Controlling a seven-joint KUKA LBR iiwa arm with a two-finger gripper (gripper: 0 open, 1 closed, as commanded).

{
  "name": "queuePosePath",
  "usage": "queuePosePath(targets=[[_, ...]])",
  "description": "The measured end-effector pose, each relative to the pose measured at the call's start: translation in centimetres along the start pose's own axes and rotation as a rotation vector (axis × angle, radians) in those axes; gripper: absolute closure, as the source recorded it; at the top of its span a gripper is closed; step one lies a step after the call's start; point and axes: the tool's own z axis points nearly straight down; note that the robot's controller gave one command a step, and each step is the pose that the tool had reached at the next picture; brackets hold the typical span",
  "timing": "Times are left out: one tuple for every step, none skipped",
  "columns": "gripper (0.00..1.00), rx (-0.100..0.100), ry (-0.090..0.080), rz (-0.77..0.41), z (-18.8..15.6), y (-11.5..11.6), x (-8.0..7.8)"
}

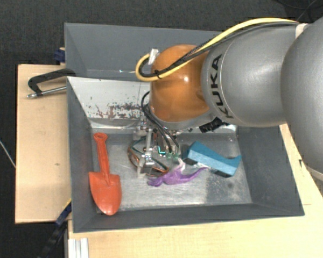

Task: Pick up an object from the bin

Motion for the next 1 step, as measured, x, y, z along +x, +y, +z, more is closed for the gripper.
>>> queuePosePath(targets=[[0.00, -0.001, -0.007, 0.002, -0.44, -0.08, -0.13]])
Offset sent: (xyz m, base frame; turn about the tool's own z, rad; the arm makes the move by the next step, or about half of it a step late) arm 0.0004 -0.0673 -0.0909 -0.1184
